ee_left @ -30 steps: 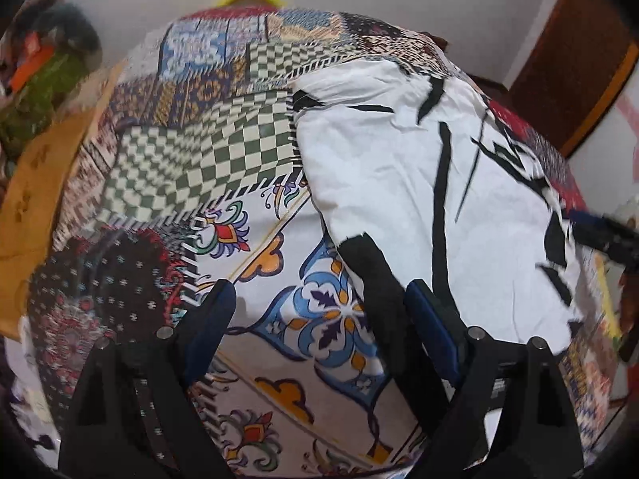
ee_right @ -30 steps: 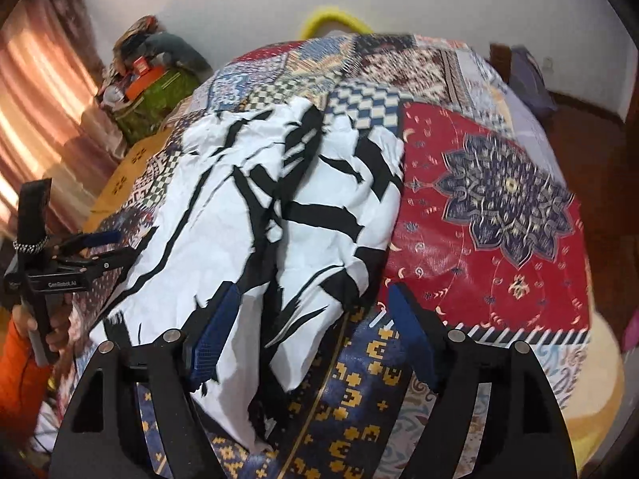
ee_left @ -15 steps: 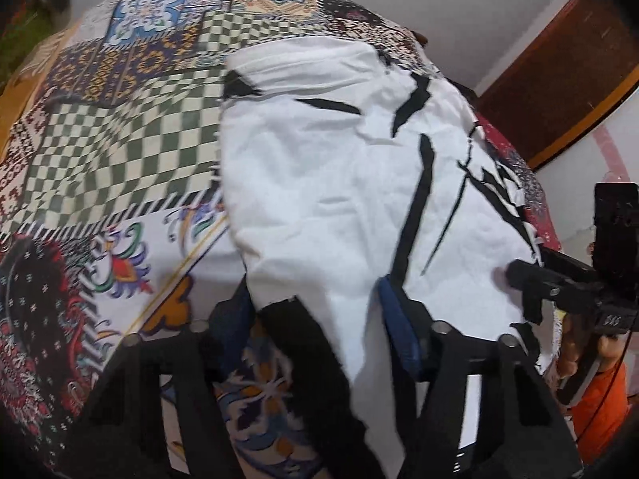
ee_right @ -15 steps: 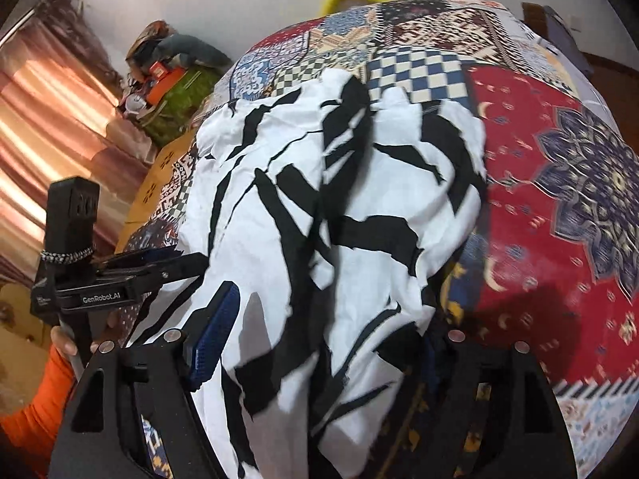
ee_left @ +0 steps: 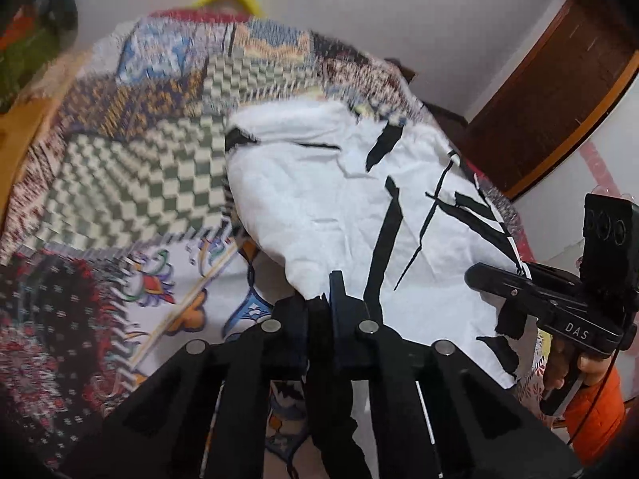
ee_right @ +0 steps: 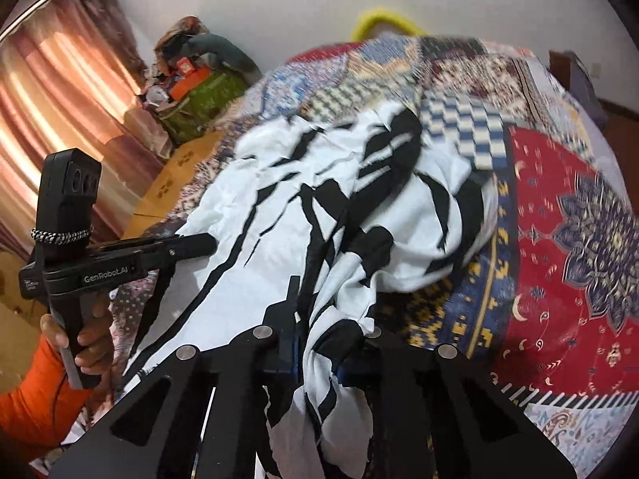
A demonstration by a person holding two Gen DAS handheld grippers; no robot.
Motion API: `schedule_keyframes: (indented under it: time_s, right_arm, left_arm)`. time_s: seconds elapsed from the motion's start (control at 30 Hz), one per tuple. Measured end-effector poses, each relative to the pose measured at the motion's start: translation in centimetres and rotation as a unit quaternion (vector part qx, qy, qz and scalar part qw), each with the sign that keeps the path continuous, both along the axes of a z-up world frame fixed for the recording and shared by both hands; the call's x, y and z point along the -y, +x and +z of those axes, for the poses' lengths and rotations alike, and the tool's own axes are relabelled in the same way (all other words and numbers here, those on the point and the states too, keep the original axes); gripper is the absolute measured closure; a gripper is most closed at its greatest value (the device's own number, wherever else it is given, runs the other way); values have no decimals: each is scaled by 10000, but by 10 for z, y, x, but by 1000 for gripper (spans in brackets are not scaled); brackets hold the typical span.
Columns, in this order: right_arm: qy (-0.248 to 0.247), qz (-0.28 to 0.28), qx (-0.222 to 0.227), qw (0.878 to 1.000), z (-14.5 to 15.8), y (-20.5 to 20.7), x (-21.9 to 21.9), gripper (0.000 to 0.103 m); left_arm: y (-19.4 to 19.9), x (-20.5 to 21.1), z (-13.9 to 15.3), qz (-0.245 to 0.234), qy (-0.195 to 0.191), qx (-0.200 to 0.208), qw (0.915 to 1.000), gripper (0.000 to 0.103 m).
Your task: Fold small clothes
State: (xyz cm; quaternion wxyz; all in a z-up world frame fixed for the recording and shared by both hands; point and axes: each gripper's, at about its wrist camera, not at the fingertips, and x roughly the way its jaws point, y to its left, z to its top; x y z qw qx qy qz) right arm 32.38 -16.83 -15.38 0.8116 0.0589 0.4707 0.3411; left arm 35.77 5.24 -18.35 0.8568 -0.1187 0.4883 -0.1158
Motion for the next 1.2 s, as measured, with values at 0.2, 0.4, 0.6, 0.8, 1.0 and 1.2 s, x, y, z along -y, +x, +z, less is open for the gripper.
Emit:
schedule_keyframes:
  time_s: [0.2,0.4,0.6,0.8,1.0,1.2]
  right_arm:
    - [143,165,380,9990,38,-18,-23,93]
    - [295,339,512,9977,57,-35,-54,93]
    - [268,543,288,9977,43,-47,-95,92]
    - [-137,780,-116,9968,1,-54,-134,92]
    - [-449,847,-297,9950,-18,-55,-145,85]
    - [-837,889,-181,9924,-14,-68,-139,62]
  left_arm:
    - [-34,-16,51,114,214,608,9979,96]
    - [-65,-54,75,398,311,881,9948,96]
    - [-85,-94,55,679,422,607,9949,96]
    - [-97,-125,0,888,385,-56,9953,96]
    - [-109,-142,-45,1066,194,-586,9924,91]
    - [-127,-140,-48,1090,193,-643,9918,66]
